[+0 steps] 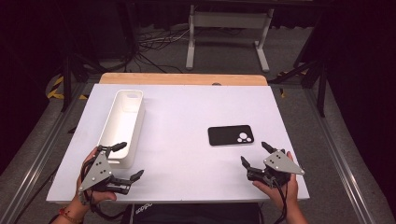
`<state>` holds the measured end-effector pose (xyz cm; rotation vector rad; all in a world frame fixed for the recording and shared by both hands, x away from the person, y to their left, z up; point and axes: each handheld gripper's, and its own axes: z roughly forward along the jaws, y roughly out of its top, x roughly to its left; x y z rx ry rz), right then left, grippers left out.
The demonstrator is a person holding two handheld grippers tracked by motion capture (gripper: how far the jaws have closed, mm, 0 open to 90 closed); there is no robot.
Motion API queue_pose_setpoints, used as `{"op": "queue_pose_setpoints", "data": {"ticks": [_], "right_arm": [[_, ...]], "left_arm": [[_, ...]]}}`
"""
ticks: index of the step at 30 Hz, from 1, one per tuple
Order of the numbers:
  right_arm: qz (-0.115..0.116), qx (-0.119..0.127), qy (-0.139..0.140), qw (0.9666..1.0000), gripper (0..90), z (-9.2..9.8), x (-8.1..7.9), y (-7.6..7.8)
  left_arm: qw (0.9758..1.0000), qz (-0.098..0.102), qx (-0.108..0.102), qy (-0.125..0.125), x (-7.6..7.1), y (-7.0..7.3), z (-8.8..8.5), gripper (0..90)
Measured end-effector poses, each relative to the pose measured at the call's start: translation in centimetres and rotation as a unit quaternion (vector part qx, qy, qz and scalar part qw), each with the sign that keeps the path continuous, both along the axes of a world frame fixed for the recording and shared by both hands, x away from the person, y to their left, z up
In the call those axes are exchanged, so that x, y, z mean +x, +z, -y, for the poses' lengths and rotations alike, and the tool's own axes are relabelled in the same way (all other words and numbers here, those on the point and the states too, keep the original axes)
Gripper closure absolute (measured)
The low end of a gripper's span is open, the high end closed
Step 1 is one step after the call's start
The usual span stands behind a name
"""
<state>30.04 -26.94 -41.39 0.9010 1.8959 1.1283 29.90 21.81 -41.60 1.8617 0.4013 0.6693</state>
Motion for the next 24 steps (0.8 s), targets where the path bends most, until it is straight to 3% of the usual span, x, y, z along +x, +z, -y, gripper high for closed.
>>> {"op": "queue_pose_setpoints", "data": {"ticks": [5,11,17,19,21,22,24], "right_arm": [[-0.006,0.008,-0.014,0.9999,14.8,0.3,0.1,0.4],[-0.040,0.001,-0.017,0.9990,14.6,0.5,0.8,0.4],[-0.048,0.004,-0.034,0.9983,13.2,0.9,1.4,0.7],[-0.060,0.012,-0.044,0.9972,13.0,1.1,1.8,1.1],[-0.087,0.014,-0.056,0.9945,11.9,1.2,2.5,1.7],[-0.087,0.014,-0.056,0.9945,11.9,1.2,2.5,1.7],[-0.116,0.022,-0.068,0.9906,11.8,1.4,3.4,2.3]], "left_arm": [[1.0000,-0.001,-0.003,0.002,-0.2,0.0,0.1,5.6],[1.0000,-0.001,0.004,-0.005,-0.2,-0.2,0.1,6.0],[1.0000,-0.003,0.001,-0.004,-0.3,-0.2,0.1,6.0],[1.0000,-0.006,-0.002,-0.006,-0.3,-0.1,0.1,6.0],[1.0000,-0.005,0.001,-0.009,-0.3,-0.1,0.2,6.0],[1.0000,-0.005,0.001,-0.009,-0.3,-0.1,0.2,6.0],[0.9999,-0.008,0.006,-0.011,-0.3,-0.1,0.3,5.7]]}}
